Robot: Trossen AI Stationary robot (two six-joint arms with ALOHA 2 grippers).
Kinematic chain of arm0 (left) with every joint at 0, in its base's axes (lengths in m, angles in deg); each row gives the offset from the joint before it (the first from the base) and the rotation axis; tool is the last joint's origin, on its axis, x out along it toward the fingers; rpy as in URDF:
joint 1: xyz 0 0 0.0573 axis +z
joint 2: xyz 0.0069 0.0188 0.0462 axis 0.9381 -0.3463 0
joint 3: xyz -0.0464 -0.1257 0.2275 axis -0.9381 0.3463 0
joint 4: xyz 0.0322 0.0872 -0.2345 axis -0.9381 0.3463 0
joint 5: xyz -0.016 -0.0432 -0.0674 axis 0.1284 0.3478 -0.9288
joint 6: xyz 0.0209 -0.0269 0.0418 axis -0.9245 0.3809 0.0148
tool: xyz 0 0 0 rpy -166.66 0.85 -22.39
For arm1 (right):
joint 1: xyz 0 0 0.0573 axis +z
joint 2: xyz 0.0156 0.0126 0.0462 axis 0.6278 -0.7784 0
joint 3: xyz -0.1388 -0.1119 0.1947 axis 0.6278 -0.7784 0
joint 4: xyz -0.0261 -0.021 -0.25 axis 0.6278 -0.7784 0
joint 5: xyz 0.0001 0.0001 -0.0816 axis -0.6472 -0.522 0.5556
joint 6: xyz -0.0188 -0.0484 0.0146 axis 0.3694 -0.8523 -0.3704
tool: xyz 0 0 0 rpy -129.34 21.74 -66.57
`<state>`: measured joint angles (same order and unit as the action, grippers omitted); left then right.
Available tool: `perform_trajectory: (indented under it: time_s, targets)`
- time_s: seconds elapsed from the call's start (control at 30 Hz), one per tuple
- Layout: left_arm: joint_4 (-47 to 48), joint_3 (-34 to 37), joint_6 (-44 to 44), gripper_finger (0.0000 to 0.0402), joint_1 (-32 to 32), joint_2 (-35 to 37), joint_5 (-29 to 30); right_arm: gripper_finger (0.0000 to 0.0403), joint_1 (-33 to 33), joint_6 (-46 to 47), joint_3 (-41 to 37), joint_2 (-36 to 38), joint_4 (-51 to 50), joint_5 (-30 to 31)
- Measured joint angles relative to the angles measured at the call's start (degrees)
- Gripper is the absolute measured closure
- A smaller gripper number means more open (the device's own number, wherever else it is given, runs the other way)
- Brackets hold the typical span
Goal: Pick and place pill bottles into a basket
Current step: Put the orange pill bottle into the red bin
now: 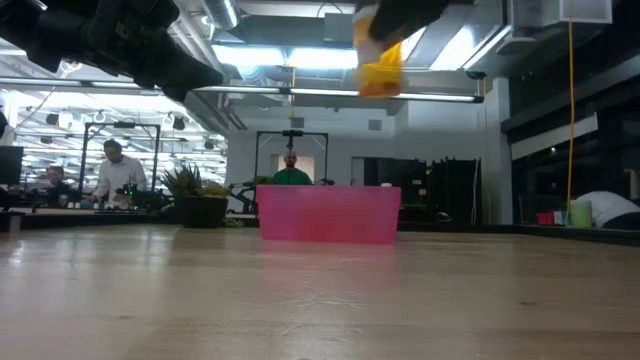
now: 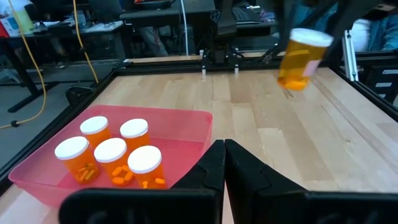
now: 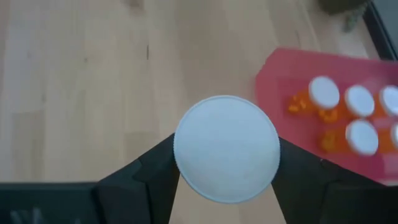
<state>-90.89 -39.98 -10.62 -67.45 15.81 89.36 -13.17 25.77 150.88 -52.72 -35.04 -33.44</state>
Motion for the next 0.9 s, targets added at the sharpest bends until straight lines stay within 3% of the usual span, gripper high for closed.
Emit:
perform_trajectory:
  time_s: [0.27,0.6,0.9]
  targets:
    - [0.00,0.00,0.58,0.0395,0.00,0.00,0.00,0.0185,-11.02,-14.85,-0.17,0.00,3.15,-8.83]
    - [0.00,0.00,-0.37,0.0399,0.00,-0.02,0.17,0.0185,-22.07,-22.03,-10.95,-0.04,11.14,-12.35]
    - [0.27,0.00,-0.50,0.0392,0.00,-0.02,0.24,0.0185,-28.42,-26.40,-13.44,2.23,18.00,-15.89]
